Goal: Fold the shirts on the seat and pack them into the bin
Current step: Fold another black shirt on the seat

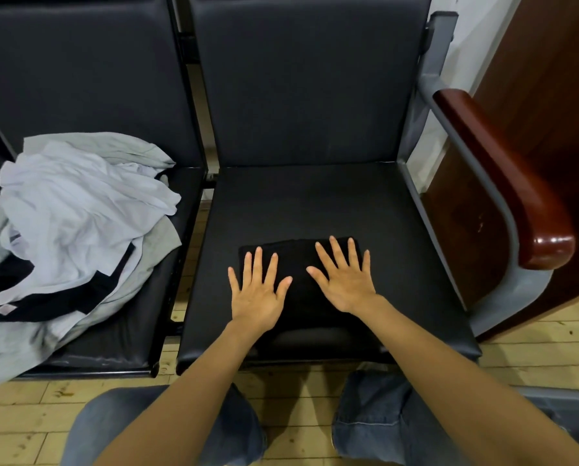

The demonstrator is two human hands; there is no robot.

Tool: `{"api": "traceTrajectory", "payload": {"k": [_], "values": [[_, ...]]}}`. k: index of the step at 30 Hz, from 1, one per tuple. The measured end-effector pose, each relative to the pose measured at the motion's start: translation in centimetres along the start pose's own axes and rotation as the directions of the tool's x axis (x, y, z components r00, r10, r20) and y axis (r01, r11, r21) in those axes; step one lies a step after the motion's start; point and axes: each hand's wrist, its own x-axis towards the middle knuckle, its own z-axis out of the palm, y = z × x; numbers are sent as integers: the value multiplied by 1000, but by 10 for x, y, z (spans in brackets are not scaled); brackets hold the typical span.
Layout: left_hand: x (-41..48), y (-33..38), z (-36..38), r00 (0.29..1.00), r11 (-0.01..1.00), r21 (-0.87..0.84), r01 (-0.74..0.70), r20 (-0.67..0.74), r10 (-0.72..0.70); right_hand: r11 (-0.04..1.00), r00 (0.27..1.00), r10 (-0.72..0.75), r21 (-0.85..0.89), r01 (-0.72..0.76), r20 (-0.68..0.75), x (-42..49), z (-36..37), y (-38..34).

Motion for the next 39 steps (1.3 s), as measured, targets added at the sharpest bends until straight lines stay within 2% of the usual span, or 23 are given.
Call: {"api": "traceTrajectory", "payload": {"k": [2, 3, 4, 6, 8, 12, 14, 16, 18, 20, 23, 26, 31, 35, 39], "values": [[-8, -2, -7, 986, 992, -123, 38, -157, -58, 981, 990, 53, 190, -28, -129, -7, -8, 2], [-12, -3, -11, 965, 981, -169, 98, -224, -135, 963, 963, 133, 261, -69, -235, -12, -11, 3], [-14, -4, -14, 947, 962, -202, 183, -226, -227, 944, 924, 231, 301, -137, -304, -15, -14, 5], [-15, -7, -21, 917, 897, -261, 358, -83, -390, 899, 890, 387, 312, -307, -240, -20, -18, 10], [-14, -7, -26, 901, 855, -304, 419, 24, -433, 864, 886, 442, 332, -379, -138, -22, -17, 11], [-16, -2, -35, 937, 843, -446, 300, -28, -348, 844, 899, 394, 462, -272, -191, -22, -19, 6], [-24, 4, -43, 955, 855, -479, 200, -99, -279, 764, 916, 362, 618, -185, -173, -29, -27, 5], [-32, 12, -53, 977, 896, -441, 54, -162, -138, 712, 933, 303, 697, -86, -194, -44, -39, 7], [-38, 24, -68, 985, 929, -359, -89, -168, 29, 746, 937, 236, 666, -4, -258, -67, -52, 14], [-46, 44, -86, 981, 930, -319, -181, -124, 148, 794, 905, 213, 605, 59, -368, -96, -65, 28], [-67, 87, -116, 957, 891, -359, -279, -29, 289, 791, 842, 274, 607, 78, -464, -154, -83, 63], [-88, 140, -133, 879, 832, -367, -415, 75, 471, 733, 795, 386, 679, 44, -468, -215, -86, 106], [-109, 251, -101, 661, 734, -369, -570, 324, 677, 593, 718, 602, 798, -109, -350, -300, -62, 181], [-119, 339, -34, 490, 675, -309, -670, 499, 715, 430, 614, 758, 877, -216, -221, -351, -20, 236], [-129, 396, 37, 414, 654, -319, -686, 568, 711, 245, 476, 876, 921, -303, -76, -379, 39, 279]]}}
